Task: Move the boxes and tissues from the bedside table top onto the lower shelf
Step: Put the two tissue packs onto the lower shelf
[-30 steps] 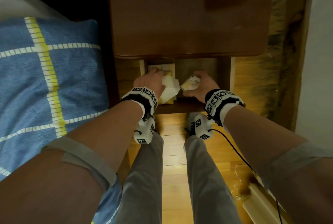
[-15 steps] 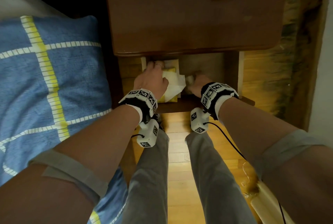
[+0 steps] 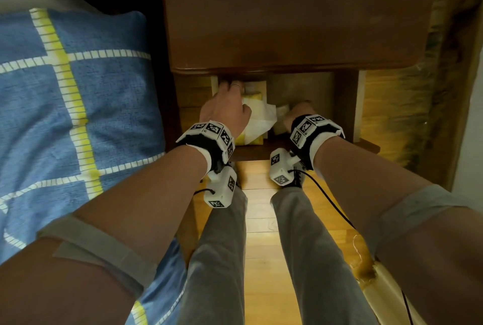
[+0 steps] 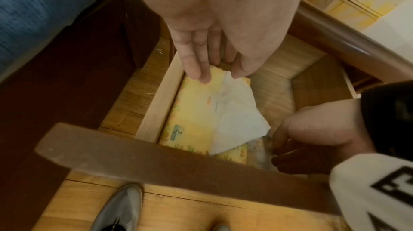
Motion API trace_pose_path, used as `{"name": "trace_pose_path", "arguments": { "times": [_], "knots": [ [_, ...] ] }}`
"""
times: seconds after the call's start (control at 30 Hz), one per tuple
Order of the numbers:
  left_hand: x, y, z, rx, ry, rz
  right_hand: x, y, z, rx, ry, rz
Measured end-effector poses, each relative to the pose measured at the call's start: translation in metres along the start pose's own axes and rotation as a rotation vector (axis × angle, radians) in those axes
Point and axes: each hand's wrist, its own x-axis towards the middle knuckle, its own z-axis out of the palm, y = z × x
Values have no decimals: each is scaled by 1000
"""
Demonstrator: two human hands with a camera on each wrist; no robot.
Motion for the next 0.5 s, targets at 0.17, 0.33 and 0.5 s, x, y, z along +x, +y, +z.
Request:
{"name": "trace_pose_path", "arguments": {
  "times": [0.17,0.33,0.5],
  "knots": [
    [0,-3,2,2,-10,25,31,4,19,-206,-88,-6],
    [0,-3,2,-4,-16,12,-11,-9,7,-78,-109,-40],
    [-8,3,-7,-4,-29,5,-28,4,-4,428,-55,-48]
  ]
}}
